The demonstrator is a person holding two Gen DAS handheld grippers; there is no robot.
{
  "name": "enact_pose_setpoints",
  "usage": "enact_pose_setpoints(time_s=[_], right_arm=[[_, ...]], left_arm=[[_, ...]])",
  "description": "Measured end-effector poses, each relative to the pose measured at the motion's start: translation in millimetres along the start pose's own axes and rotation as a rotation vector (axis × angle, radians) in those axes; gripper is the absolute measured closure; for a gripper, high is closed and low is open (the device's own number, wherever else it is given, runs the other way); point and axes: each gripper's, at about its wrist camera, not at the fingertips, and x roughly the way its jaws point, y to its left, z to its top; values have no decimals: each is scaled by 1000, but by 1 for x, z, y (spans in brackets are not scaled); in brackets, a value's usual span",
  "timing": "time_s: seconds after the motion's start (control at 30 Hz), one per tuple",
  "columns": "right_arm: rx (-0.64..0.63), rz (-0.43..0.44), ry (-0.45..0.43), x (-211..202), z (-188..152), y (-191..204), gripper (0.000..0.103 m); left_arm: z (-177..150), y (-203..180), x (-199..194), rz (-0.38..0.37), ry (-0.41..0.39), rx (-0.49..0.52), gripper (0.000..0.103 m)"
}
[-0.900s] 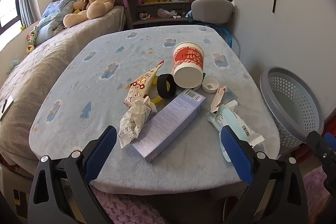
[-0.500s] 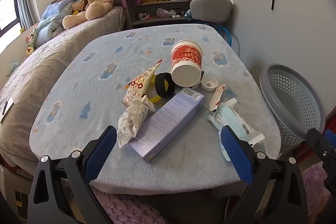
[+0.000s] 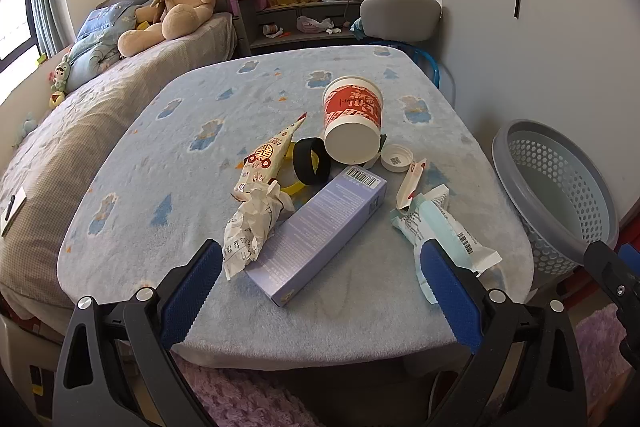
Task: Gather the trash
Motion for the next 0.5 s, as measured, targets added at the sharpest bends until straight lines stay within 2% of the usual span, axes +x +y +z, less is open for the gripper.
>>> enact_pose_setpoints(time_s=[0.5], right_arm=[[0, 3, -5, -3, -1, 2, 7]], left_arm=[[-2, 2, -3, 1, -5, 0, 8]])
